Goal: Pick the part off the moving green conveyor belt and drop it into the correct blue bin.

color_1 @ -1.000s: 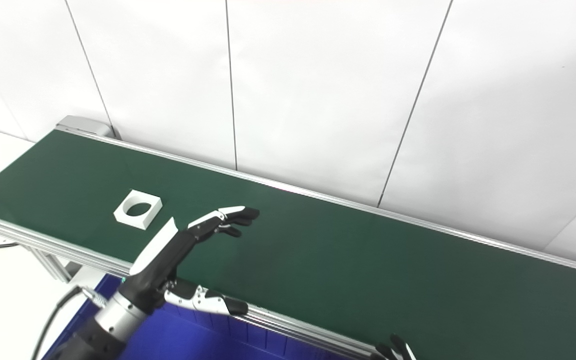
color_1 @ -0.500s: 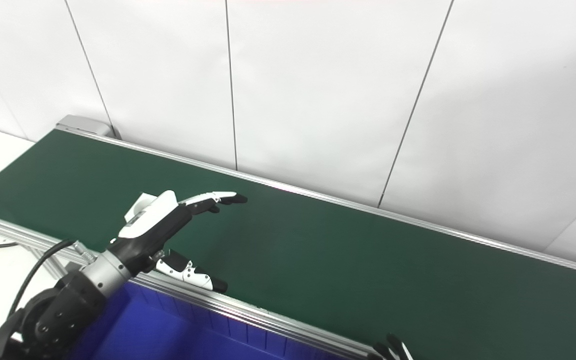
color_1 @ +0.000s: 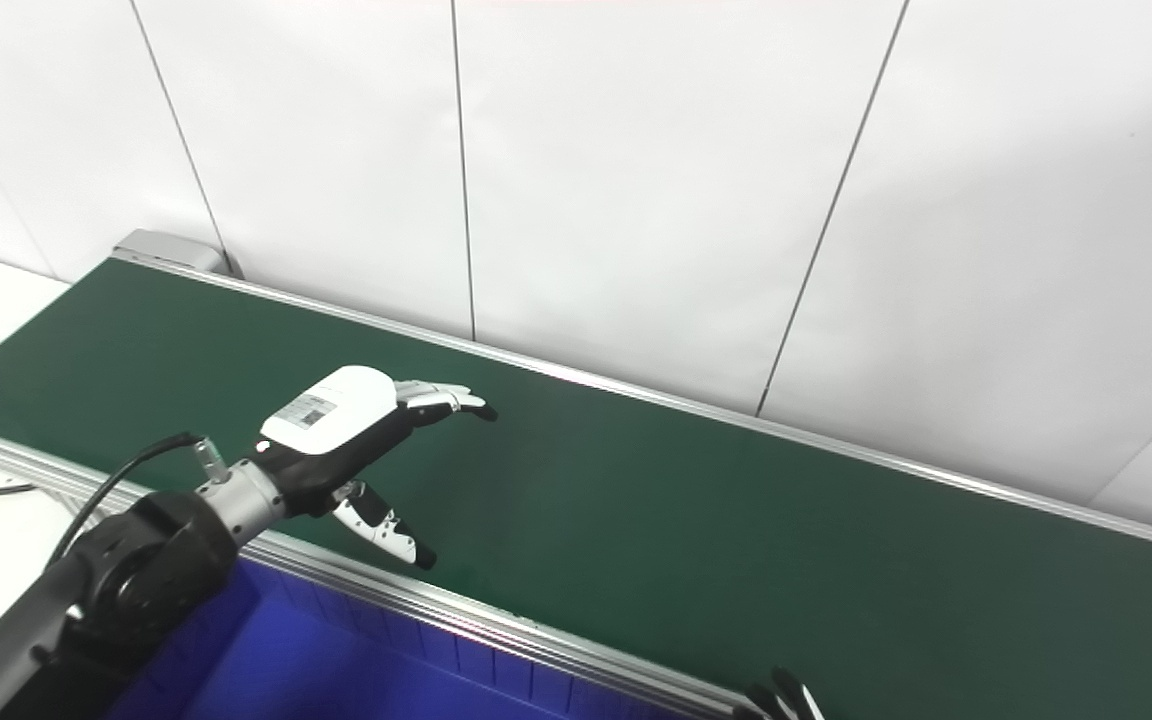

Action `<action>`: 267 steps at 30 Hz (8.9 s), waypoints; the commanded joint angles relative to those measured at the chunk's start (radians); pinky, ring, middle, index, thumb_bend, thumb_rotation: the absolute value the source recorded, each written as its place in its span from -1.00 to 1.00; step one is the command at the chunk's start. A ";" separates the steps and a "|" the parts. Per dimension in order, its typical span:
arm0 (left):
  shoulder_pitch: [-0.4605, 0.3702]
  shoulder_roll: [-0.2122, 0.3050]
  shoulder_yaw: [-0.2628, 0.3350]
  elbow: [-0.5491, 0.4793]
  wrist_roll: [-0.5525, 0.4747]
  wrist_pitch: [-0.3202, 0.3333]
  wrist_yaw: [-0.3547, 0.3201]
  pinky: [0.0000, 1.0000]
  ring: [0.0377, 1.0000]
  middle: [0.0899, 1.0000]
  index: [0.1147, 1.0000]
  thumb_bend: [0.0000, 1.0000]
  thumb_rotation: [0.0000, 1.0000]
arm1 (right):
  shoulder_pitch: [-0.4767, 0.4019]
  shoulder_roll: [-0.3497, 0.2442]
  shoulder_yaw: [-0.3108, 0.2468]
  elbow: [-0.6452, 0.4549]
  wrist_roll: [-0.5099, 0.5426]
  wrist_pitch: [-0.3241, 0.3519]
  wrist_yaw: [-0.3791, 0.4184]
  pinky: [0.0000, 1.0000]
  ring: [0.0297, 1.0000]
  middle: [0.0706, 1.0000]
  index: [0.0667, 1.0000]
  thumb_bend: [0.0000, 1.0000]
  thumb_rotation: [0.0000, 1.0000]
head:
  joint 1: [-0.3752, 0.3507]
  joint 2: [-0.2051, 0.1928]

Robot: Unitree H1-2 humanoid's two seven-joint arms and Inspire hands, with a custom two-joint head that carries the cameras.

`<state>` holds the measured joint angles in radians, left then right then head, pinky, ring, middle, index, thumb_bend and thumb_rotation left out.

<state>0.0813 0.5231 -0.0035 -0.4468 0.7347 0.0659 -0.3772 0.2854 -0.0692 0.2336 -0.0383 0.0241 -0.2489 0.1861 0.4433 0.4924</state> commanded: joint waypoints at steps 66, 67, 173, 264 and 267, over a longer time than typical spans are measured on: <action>-0.209 0.026 -0.189 0.596 0.171 0.133 0.227 0.78 0.74 0.71 0.66 0.87 -0.57 | 0.007 0.005 0.003 -0.023 0.015 -0.080 0.009 0.41 0.57 0.65 0.83 0.30 0.10 | -0.011 0.003; -0.211 0.016 -0.201 0.622 0.174 0.133 0.253 0.76 0.72 0.69 0.65 0.86 -0.56 | 0.007 0.004 0.003 -0.022 0.016 -0.081 0.010 0.40 0.57 0.65 0.82 0.30 0.09 | -0.011 0.002; 0.100 -0.083 -0.024 -0.299 -0.049 0.090 -0.036 -0.09 -0.18 -0.25 -0.11 0.03 -1.00 | 0.042 0.011 0.011 -0.152 0.009 -0.012 0.001 0.39 0.57 0.65 0.84 0.32 0.05 | -0.147 0.217; 0.439 -0.165 -0.064 0.022 0.264 0.003 0.165 0.04 -0.04 -0.24 -0.07 0.03 -1.00 | 0.051 0.018 -0.021 -0.317 0.035 0.134 -0.033 0.24 0.46 0.55 0.75 0.36 0.18 | -0.134 0.430; 0.438 -0.170 -0.063 0.016 0.265 0.023 0.152 0.16 0.21 0.11 -0.11 0.03 -0.93 | 0.051 0.017 -0.021 -0.314 0.038 0.132 -0.032 0.24 0.46 0.55 0.75 0.37 0.18 | -0.134 0.428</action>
<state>0.5195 0.3489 -0.0739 -0.4002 0.9923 0.0724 -0.2278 0.3413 -0.0578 0.2110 -0.3273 0.0510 -0.1035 0.1476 0.3083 0.9204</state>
